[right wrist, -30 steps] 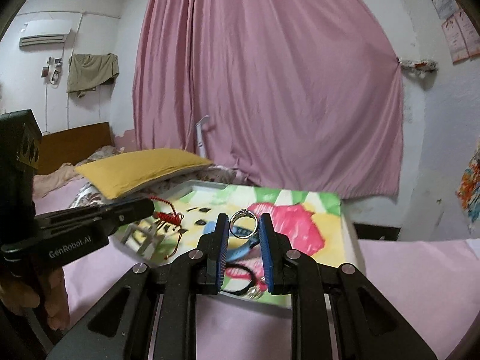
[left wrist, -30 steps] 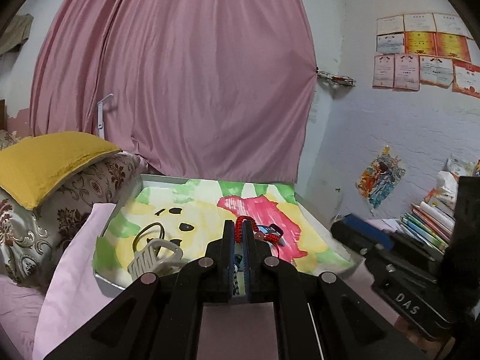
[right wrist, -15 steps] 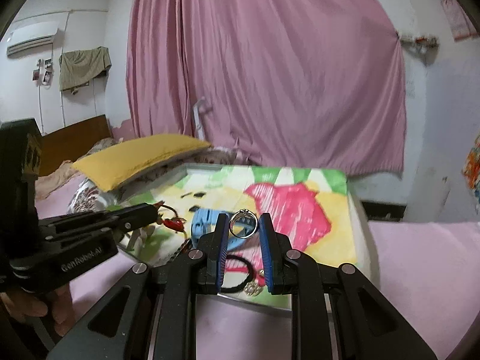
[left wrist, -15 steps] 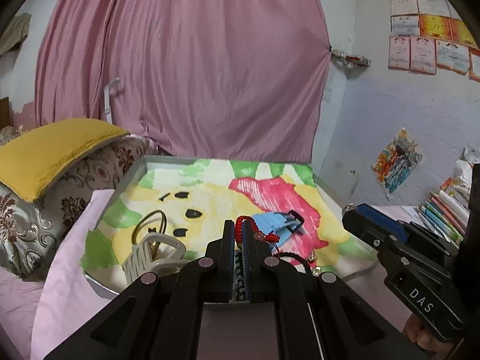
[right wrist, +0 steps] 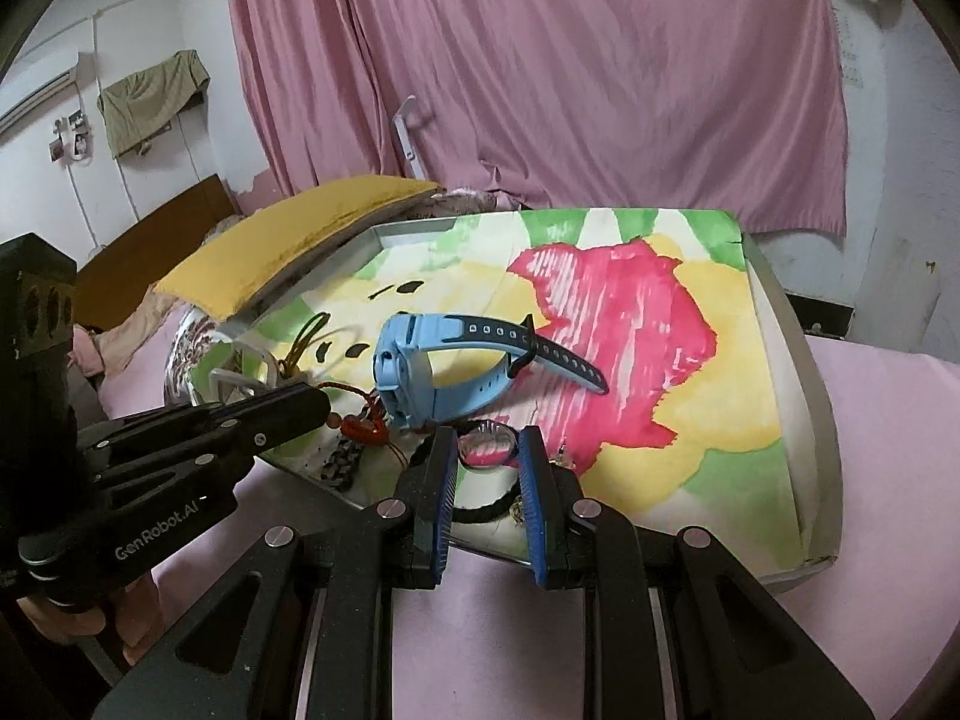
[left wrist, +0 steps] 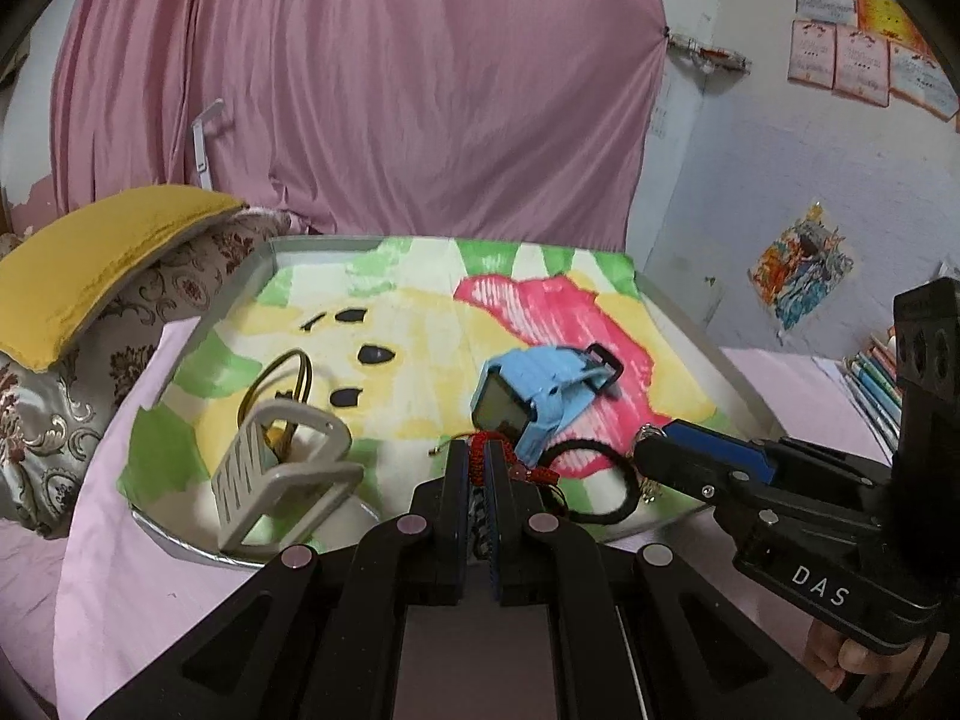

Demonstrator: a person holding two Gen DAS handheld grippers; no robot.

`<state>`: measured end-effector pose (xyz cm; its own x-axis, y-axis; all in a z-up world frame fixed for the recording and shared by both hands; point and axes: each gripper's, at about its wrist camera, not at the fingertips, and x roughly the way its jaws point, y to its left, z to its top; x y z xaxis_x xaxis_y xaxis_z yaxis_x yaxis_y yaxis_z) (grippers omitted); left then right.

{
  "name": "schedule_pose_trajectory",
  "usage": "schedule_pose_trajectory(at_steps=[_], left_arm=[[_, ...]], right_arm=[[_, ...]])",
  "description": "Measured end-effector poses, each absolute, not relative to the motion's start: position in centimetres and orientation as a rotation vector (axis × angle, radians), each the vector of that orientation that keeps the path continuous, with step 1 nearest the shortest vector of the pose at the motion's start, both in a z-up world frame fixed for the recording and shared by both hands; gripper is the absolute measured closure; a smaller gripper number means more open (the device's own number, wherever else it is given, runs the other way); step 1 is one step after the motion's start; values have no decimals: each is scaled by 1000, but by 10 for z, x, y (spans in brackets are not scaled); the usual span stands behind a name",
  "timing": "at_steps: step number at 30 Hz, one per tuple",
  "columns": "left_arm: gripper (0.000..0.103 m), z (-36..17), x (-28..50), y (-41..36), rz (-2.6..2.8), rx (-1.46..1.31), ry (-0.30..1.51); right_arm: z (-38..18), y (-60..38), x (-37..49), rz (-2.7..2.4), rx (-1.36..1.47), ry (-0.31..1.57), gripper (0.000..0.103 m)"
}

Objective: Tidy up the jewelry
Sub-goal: 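Carry the red cord into the tray and open left tool while right tool releases the ring there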

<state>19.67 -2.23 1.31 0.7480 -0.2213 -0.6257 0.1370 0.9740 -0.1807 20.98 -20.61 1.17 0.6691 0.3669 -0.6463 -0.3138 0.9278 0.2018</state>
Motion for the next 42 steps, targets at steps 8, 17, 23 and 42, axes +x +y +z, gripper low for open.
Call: schedule_pose_trajectory(at_steps=[8,17,23,42], left_arm=[[98,8,201,-24,-204,-127,744],[98,6,203,-22,-208,-142,753],[98,6,202,-21,-215,-149,753],[94,19,190,-17,-216,-154,676]], right_arm=[[10,-204,215,380,66,771,85],[12,-209,213,359,87,752,85],[16,-215,207,333,102,718,83],[29,-226,189,261,81,605,64]])
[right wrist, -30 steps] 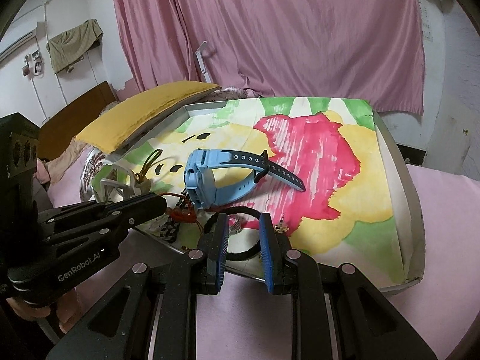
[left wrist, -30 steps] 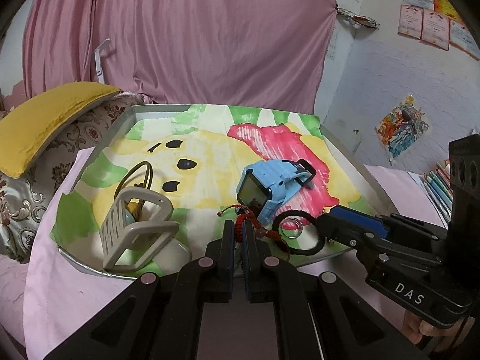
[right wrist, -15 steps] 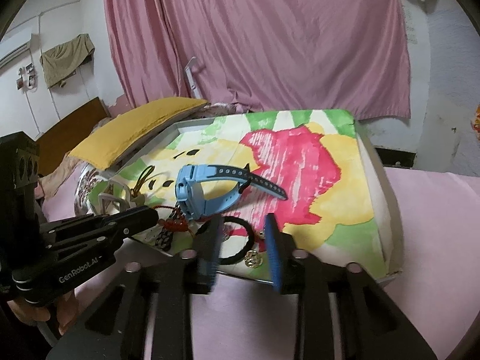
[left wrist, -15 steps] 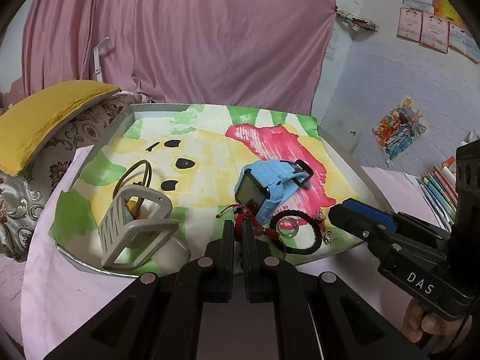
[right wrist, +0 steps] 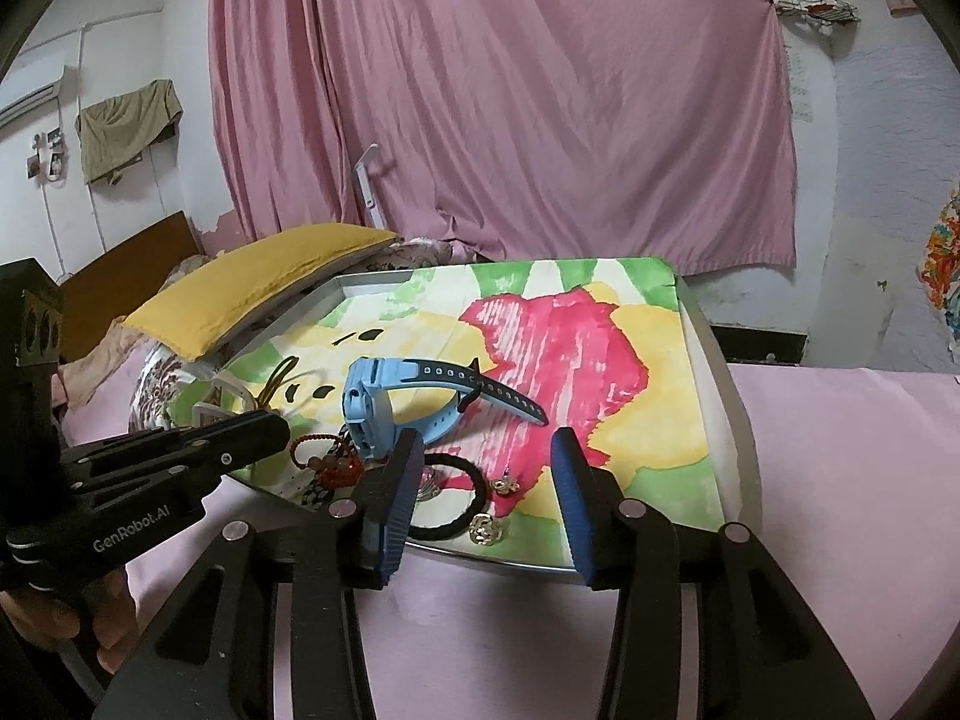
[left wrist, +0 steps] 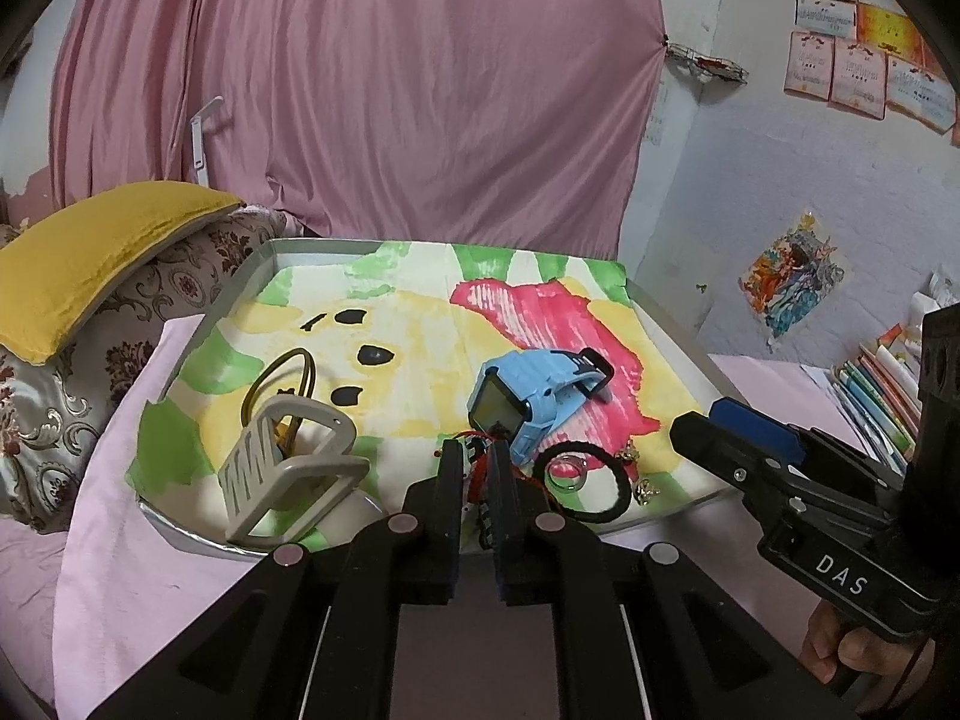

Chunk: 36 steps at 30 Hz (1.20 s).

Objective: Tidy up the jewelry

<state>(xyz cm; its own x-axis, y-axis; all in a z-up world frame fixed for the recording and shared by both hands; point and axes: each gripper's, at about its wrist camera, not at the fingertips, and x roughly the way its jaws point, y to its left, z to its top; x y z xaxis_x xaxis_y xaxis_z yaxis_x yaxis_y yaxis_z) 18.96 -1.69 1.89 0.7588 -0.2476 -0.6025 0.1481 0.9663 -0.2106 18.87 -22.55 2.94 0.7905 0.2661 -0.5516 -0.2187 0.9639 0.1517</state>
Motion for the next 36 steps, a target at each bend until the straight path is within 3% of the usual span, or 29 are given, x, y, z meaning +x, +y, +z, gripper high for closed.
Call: schedule_pose_trajectory(at_steps=[14,18,24,30,36], left_arm=[[87,23,187,-13,-209,-162,644],[74,24,184,-13,-207,-164,631],[70,28,180,-11,-199,-156,615],[50,33,175,-6,-188,-173,587],[41,36,171,-3,-173,-170,568]], right_arm=[[32,-229,183,247,86,559,52],[33,-229,183,244,87,552,51],[34,-229,180,239,86,537,44],[34,-230,178,238,86,532,37],[33,-232,176,233,93,528,28]])
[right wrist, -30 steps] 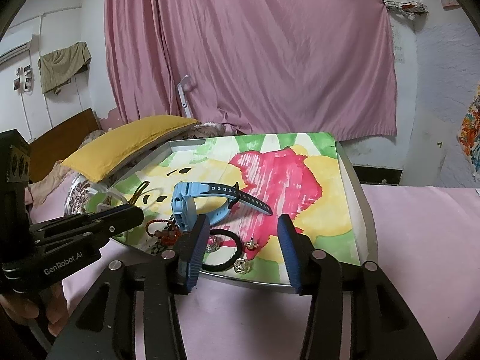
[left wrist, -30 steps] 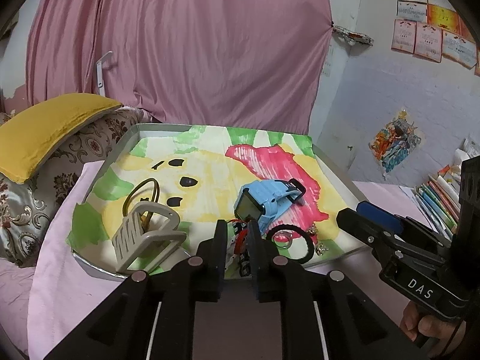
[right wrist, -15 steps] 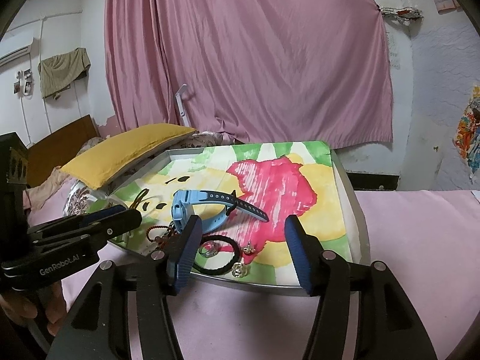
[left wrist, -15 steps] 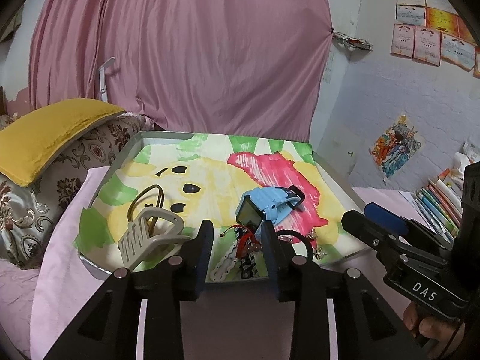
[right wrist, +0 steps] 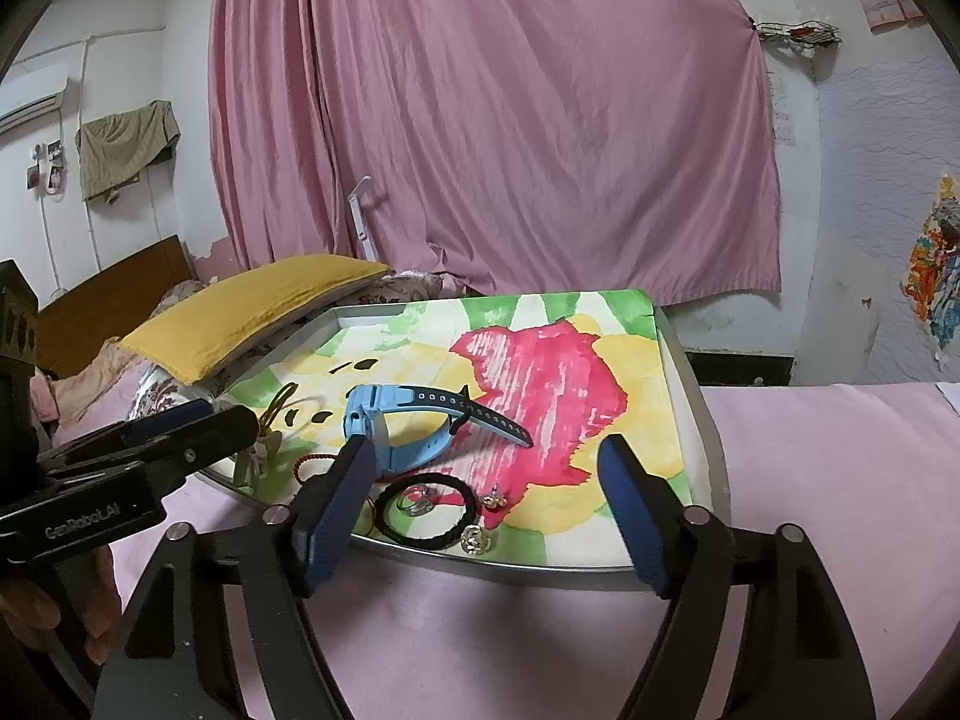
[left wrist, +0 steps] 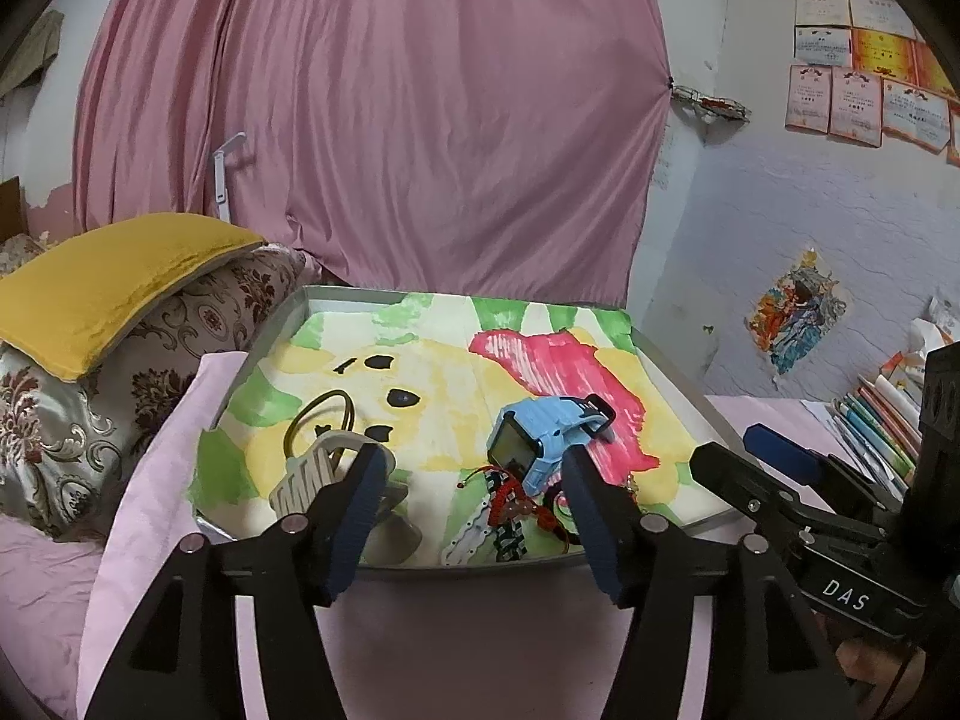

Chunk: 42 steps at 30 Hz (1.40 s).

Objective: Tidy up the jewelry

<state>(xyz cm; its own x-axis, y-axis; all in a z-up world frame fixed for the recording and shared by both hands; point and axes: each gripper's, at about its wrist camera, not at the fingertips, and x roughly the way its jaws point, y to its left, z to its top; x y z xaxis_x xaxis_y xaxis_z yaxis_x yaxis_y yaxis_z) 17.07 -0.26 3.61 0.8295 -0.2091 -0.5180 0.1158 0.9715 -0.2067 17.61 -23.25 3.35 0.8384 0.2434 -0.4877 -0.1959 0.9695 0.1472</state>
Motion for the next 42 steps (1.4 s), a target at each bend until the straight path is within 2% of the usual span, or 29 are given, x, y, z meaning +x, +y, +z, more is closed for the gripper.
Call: schedule_pose_trajectory(at_steps=[7,13,19,22,42], left_arm=[[18,38,163,3,-151,-181,542],[3,40,157,11,-116,-190,516],[1,40,151,15,-90,-170,514],[1,41,146,16,-78,-153,507],[1,46,105,22,-56,-127,454]], right_arm=[[35,-237,172,218,108,516,16],[35,-241,169,207,128,510,10],[36,-243,166,223,142,504,8],[37,-244,162,223,151,498,3],[52,-250,123,190,118,431,2]])
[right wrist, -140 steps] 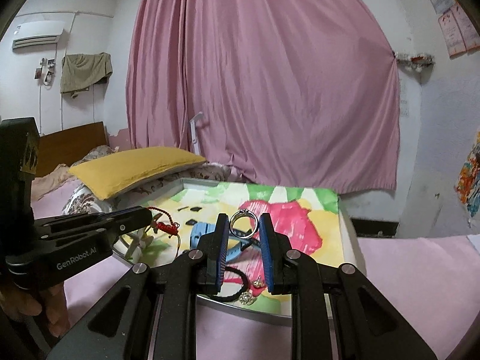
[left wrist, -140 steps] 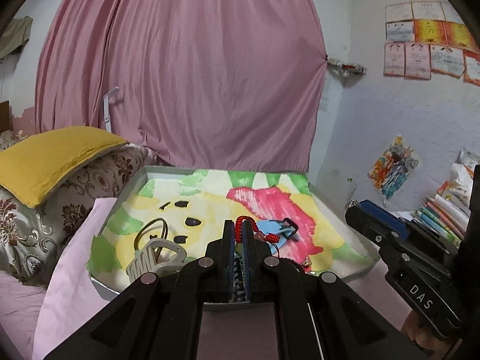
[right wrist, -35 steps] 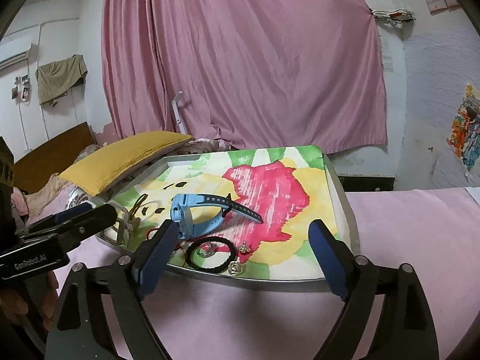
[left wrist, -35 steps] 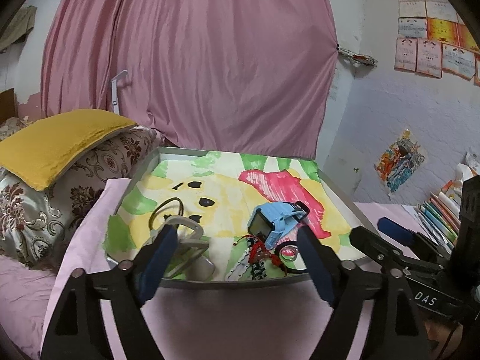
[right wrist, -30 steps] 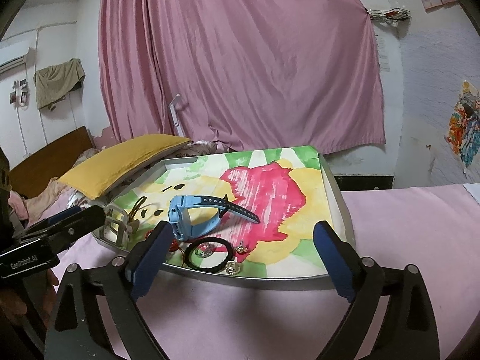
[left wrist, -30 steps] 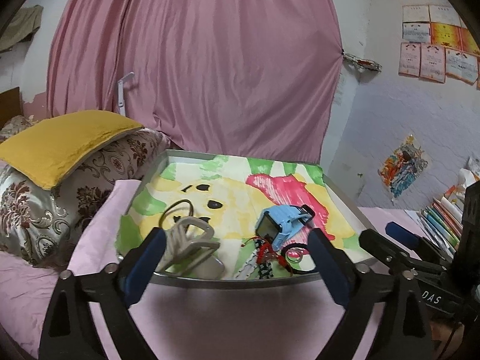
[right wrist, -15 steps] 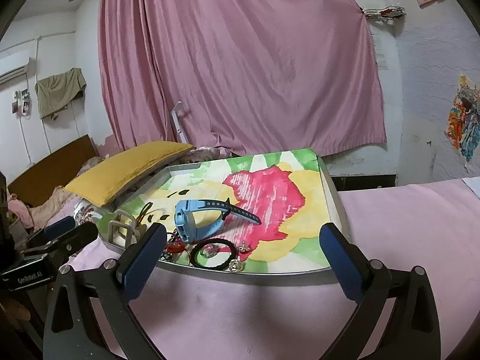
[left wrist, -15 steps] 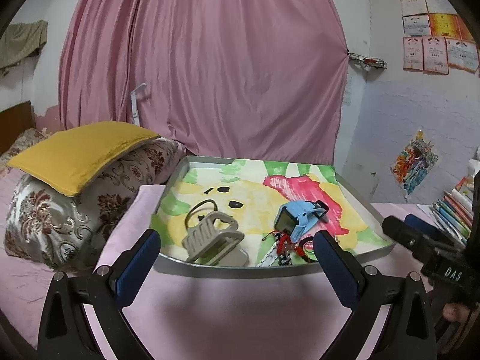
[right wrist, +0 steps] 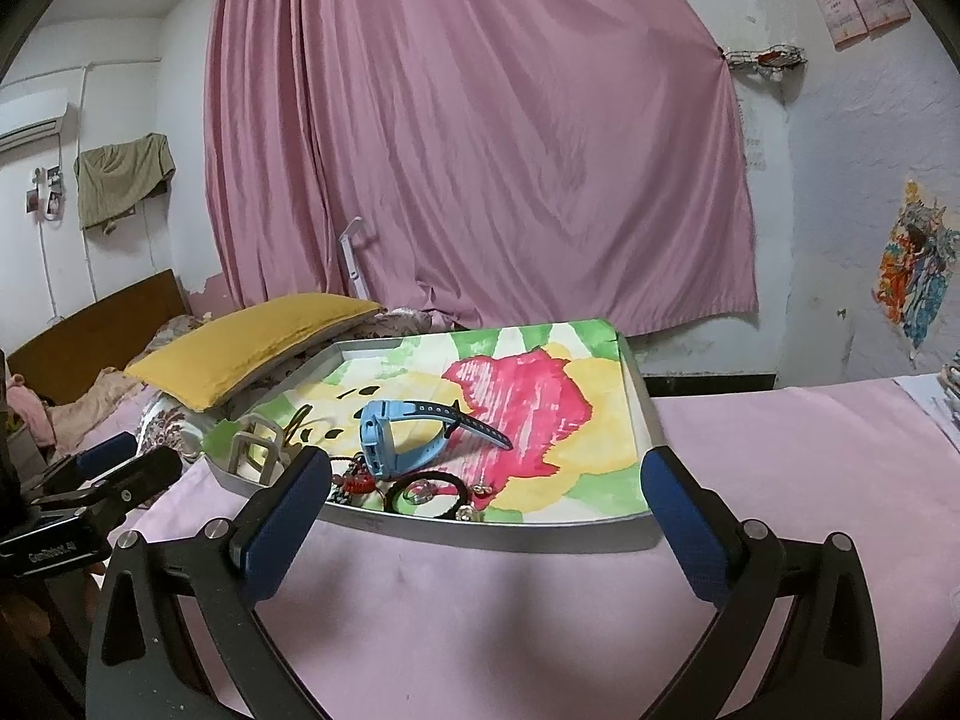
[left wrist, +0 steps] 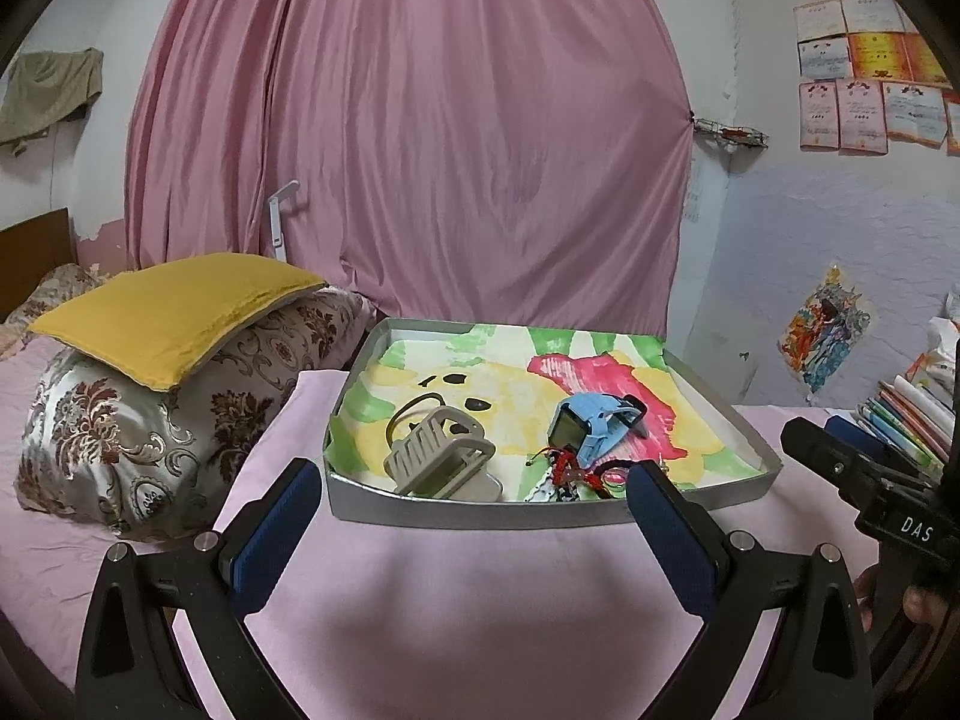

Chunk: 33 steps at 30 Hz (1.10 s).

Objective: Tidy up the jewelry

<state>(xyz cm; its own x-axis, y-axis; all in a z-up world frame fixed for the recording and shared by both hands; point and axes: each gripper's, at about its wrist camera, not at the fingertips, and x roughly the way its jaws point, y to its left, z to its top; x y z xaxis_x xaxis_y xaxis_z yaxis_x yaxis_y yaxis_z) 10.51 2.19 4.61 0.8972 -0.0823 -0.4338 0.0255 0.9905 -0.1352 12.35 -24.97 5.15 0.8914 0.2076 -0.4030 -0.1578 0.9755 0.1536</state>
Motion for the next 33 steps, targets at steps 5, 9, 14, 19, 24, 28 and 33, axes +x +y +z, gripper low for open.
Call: schedule_pose_trajectory(at_steps=[5,9,14,19,24,28,33], left_arm=[[1,48,89,21,-72,-130,408],[1,50,81,19,-78,-122,389],[1,49,73,18,-87,-127,384],[1,46,64,18,-96,-128,379],[1,41,57,19,-104,-130,373],[1,36,53,20,-106,-137,376],[1,29,48,21,-101,-152,380]], right_arm=[[52,-250,112,190,101,422,2],[53,-250,102,190,94,413,2],[53,-250,89,181,87,400,2],[53,-251,76,157,89,379,2],[52,-252,61,136,93,362,2],[48,-252,53,123,95,364,2],[42,-253,47,101,93,357,2]])
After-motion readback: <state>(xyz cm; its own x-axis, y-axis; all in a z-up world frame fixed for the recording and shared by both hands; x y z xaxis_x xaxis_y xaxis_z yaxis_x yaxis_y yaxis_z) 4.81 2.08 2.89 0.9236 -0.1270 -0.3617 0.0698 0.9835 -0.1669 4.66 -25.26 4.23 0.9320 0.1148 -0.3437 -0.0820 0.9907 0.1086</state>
